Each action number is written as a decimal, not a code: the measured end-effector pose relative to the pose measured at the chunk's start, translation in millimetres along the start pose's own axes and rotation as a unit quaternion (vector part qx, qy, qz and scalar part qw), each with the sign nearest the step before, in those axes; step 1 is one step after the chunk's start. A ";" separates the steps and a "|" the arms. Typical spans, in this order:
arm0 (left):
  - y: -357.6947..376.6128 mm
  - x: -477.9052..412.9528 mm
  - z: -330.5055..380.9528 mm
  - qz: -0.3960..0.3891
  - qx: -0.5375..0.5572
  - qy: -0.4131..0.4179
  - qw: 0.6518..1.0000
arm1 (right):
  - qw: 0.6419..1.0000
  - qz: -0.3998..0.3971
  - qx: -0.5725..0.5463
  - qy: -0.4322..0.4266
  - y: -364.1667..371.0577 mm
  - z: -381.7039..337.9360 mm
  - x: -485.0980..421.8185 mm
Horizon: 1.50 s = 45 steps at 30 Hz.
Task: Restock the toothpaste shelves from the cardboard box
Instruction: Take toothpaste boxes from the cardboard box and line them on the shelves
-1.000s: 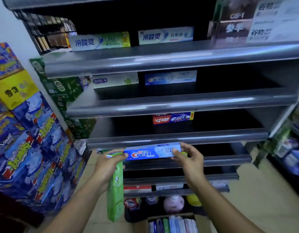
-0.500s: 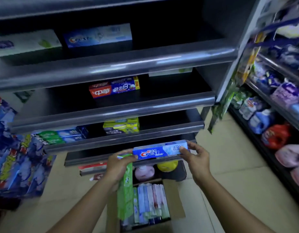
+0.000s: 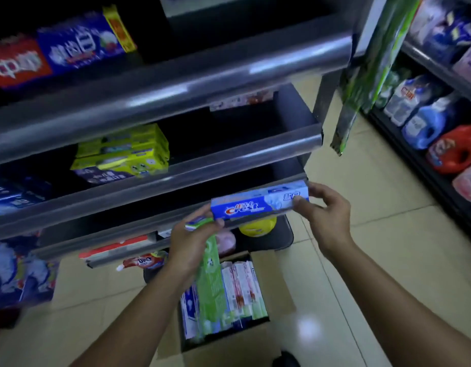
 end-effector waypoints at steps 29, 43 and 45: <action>28.5 -122.6 -91.2 -0.079 0.028 0.251 0.964 | 0.950 0.063 0.155 -0.263 62.0 96.3 -111.1; 5.2 -94.4 -74.6 -0.025 0.136 0.245 0.960 | 0.920 0.094 0.104 -0.367 54.1 110.3 -51.1; 3.2 -90.4 -70.0 -0.050 0.172 0.203 0.963 | 0.920 0.010 0.103 -0.379 58.2 123.8 -24.6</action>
Point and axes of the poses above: each hand's wrist, its own x-axis away from the middle knuckle, its own y-axis out of the palm, z = x × y, the point moved 1 cm from there along -x, towards the middle knuckle, and after that the axes turned 8 degrees about z, right-handed, at the moved point
